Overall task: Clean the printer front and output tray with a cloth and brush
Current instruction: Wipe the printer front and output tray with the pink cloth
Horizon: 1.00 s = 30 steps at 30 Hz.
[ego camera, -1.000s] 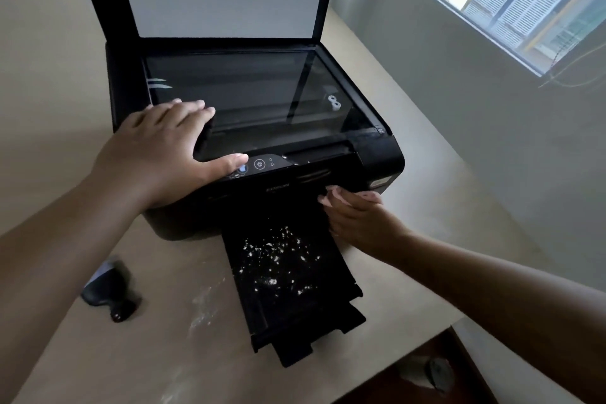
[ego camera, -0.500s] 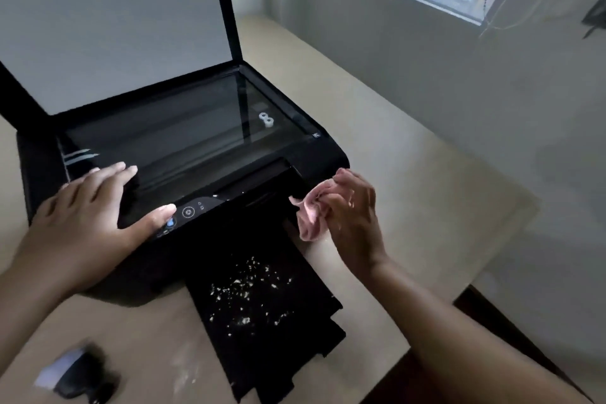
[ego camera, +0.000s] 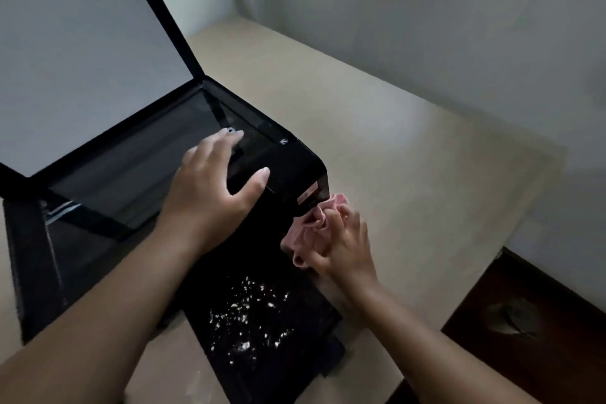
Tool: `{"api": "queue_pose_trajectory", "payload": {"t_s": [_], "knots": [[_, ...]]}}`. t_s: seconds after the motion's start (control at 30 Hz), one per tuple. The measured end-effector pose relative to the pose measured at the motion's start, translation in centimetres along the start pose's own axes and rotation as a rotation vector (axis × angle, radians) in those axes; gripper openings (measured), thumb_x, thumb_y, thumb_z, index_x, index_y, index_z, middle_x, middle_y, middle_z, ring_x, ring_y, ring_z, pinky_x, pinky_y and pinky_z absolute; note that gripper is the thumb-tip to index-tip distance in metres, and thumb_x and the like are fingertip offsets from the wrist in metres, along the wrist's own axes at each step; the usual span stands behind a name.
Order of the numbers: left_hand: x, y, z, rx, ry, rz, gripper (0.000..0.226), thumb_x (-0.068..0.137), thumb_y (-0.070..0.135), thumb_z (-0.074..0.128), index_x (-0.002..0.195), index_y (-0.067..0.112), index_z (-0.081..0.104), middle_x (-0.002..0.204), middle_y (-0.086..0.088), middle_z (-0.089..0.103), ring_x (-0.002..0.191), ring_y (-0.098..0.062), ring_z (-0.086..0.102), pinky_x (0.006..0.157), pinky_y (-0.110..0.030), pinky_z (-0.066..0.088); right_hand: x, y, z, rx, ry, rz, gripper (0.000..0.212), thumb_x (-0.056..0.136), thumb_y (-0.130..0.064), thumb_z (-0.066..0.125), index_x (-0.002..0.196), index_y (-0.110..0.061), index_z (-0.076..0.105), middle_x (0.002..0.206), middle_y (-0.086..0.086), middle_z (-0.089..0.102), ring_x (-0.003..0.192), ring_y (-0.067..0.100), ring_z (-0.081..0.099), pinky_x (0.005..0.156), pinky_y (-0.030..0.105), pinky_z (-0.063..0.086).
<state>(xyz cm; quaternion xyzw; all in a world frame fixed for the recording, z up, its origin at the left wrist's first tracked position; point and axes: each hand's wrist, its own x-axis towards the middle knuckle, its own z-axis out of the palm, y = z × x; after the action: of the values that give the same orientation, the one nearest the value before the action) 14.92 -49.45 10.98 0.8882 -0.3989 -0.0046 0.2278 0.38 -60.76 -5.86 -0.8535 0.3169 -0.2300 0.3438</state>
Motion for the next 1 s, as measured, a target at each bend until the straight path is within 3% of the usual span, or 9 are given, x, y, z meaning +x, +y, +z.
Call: {"api": "queue_pose_trajectory", "payload": {"t_s": [0.13,0.2,0.27,0.33,0.43,0.5,0.67,0.83,1.0], "knots": [[3.3,1.6,2.3,0.075,-0.190,0.042,0.070,0.086,0.069,0.046,0.149,0.043,0.028,0.161,0.011,0.020,0.148,-0.016,0.013,0.119,-0.046,0.016,0.3,0.1,-0.2,0.100,0.140,-0.121,0.024,0.085,-0.006,0.058,0.104,-0.021,0.061,0.114,-0.005,0.052,0.104,0.020,0.049,0.088,0.031,0.045],[3.7,1.4,3.2,0.183,-0.209,0.067,0.072,0.086,0.071,0.041,0.150,0.043,0.025,0.162,0.010,0.016,0.149,-0.017,0.009,0.120,-0.046,0.007,0.6,-0.6,-0.5,0.150,0.244,-0.187,0.017,0.086,-0.012,0.052,0.098,-0.016,0.064,0.103,-0.015,0.054,0.100,0.001,0.052,0.087,0.023,0.043],[3.7,1.0,3.7,0.247,-0.172,0.080,0.074,0.085,0.075,0.032,0.151,0.042,0.023,0.163,0.010,0.014,0.149,-0.016,0.007,0.120,-0.046,0.005,0.9,-1.6,-0.6,0.174,0.226,-0.308,0.026,0.089,-0.027,0.052,0.106,-0.015,0.068,0.114,-0.030,0.051,0.113,-0.014,0.046,0.097,0.015,0.042],[3.8,1.0,4.0,0.271,-0.151,0.081,0.076,0.081,0.076,0.026,0.150,0.043,0.023,0.162,0.010,0.015,0.149,-0.016,0.008,0.120,-0.047,0.006,1.6,-1.3,-0.9,0.121,0.246,-0.413,0.023,0.087,-0.028,0.065,0.098,-0.009,0.073,0.123,-0.011,0.062,0.116,0.008,0.055,0.094,0.026,0.050],[3.7,1.2,4.1,0.281,-0.149,0.078,0.078,0.080,0.077,0.023,0.149,0.043,0.023,0.162,0.011,0.016,0.148,-0.016,0.008,0.119,-0.048,0.008,2.1,1.1,-1.6,-0.075,0.175,-0.599,0.010,0.077,-0.005,0.078,0.086,-0.006,0.075,0.108,0.021,0.069,0.098,0.037,0.065,0.072,0.039,0.060],[3.6,1.4,4.1,0.290,-0.148,0.075,0.077,0.080,0.076,0.023,0.150,0.042,0.024,0.162,0.011,0.016,0.148,-0.016,0.008,0.119,-0.048,0.009,2.4,2.2,-2.4,-0.092,0.086,-0.612,0.015,0.078,0.003,0.072,0.090,-0.006,0.074,0.111,0.020,0.068,0.096,0.038,0.066,0.063,0.040,0.059],[3.5,1.5,3.9,0.282,-0.137,0.078,0.077,0.080,0.075,0.025,0.150,0.041,0.025,0.162,0.011,0.017,0.148,-0.015,0.009,0.119,-0.048,0.008,3.6,0.7,-2.6,0.068,0.249,-0.574,0.025,0.080,-0.009,0.078,0.099,-0.016,0.063,0.118,0.010,0.059,0.102,0.034,0.062,0.074,0.033,0.055],[3.6,1.6,3.7,0.280,-0.146,0.080,0.077,0.081,0.075,0.027,0.150,0.041,0.026,0.162,0.010,0.018,0.149,-0.016,0.010,0.120,-0.048,0.009,2.7,2.9,-3.4,-0.114,-0.055,-0.517,0.020,0.074,-0.004,0.078,0.090,-0.014,0.073,0.107,0.010,0.069,0.094,0.033,0.066,0.058,0.032,0.057],[3.6,1.6,3.8,0.254,-0.141,0.078,0.076,0.082,0.075,0.029,0.150,0.041,0.028,0.161,0.010,0.021,0.148,-0.016,0.013,0.120,-0.047,0.007,4.7,1.0,-3.9,0.115,0.217,-0.542,0.010,0.089,-0.010,0.068,0.098,-0.013,0.067,0.112,0.013,0.065,0.109,0.032,0.060,0.081,0.031,0.053]]}}
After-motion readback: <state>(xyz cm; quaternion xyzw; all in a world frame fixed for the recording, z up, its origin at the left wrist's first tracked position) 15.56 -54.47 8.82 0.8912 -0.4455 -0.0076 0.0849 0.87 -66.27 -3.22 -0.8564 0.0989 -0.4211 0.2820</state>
